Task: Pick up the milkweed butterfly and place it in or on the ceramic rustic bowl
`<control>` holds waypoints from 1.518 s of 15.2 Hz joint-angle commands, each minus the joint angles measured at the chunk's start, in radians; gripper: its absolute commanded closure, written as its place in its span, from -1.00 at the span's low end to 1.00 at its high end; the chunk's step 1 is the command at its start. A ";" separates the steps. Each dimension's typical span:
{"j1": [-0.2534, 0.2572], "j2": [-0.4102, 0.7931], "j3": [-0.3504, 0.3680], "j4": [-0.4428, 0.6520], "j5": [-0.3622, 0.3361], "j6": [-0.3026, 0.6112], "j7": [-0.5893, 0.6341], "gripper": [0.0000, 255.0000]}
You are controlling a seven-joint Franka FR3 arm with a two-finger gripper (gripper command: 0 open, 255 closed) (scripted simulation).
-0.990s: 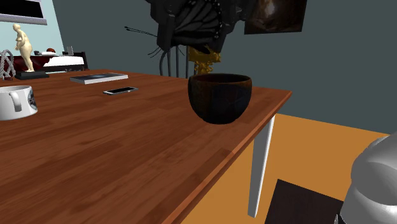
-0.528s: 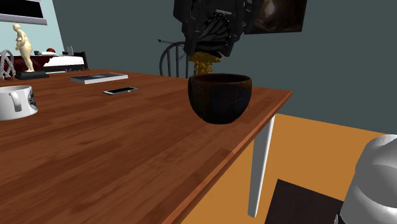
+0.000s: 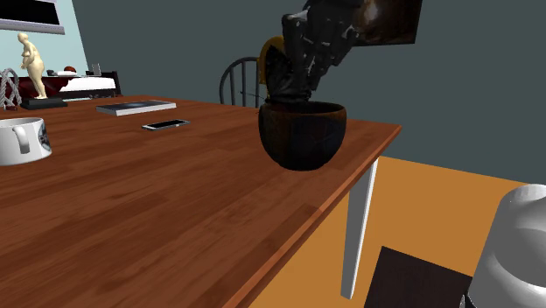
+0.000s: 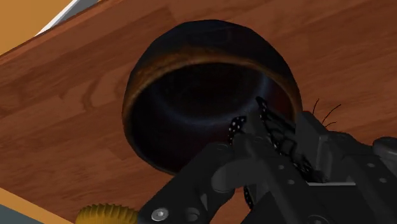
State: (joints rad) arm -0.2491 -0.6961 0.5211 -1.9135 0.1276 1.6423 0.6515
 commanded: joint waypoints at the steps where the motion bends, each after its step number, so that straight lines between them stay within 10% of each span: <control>1: 0.003 -0.015 -0.049 -0.048 -0.007 0.028 -0.051 1.00; 3: 0.002 -0.012 -0.045 -0.045 -0.007 0.029 -0.047 1.00; 4: 0.001 -0.012 -0.044 -0.045 -0.007 0.029 -0.047 -1.00; 9: 0.028 0.066 -0.052 0.127 -0.112 -0.017 -0.264 -1.00; 23: 0.032 0.052 -0.056 0.010 -0.108 0.086 -0.267 -1.00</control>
State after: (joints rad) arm -0.2170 -0.6438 0.4656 -1.9033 0.0193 1.7284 0.3847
